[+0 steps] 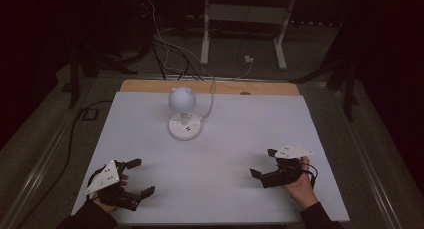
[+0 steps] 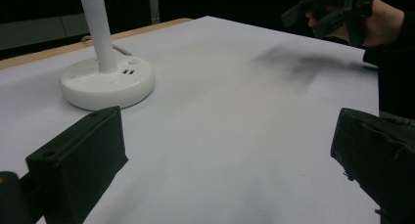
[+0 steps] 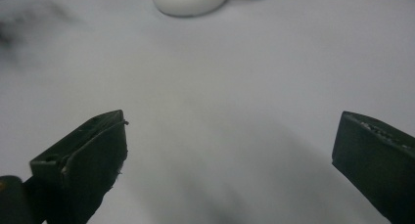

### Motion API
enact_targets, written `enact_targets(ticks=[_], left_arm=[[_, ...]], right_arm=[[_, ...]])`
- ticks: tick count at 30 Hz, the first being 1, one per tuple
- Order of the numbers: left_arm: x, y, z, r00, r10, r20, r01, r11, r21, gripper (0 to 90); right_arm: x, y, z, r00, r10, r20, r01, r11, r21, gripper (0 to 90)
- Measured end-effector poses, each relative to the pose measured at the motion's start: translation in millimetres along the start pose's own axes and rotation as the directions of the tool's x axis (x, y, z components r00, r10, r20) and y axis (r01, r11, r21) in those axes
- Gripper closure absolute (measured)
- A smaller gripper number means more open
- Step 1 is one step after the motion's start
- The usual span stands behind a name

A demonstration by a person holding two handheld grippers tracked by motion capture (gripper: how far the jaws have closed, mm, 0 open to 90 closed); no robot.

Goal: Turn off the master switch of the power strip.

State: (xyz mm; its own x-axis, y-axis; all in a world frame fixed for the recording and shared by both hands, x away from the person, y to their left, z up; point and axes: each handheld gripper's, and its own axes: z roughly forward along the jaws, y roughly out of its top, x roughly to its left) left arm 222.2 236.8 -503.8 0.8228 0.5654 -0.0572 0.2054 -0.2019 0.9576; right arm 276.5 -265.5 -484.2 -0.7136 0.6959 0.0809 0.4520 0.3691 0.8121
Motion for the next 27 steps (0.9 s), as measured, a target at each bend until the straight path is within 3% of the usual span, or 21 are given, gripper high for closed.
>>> enact_targets(ticks=[5,17,23,27], left_arm=[[-0.3,0.0,0.0,1.0,0.001,-0.002,-0.001,1.0,0.002,0.4],[-0.4,-0.2,0.3,1.0,0.003,-0.004,-0.003,1.0,0.005,0.4],[-0.5,-0.3,1.1,1.0,0.005,-0.005,-0.005,0.9999,0.011,0.4],[-0.7,-0.2,1.2,0.9999,0.008,-0.007,-0.008,0.9999,0.012,0.4]], right_arm=[[-2.1,-20.8,-11.9,0.9989,0.009,0.045,-0.01,0.999,0.03,0.2],[-4.3,-56.2,-27.5,0.9965,0.011,0.083,-0.017,0.997,0.076,0.2],[-10.9,-63.2,-33.1,0.9937,0.044,0.103,-0.05,0.997,0.061,0.2],[-11.0,-62.5,-31.3,0.9939,0.041,0.102,-0.048,0.997,0.062,0.2]])
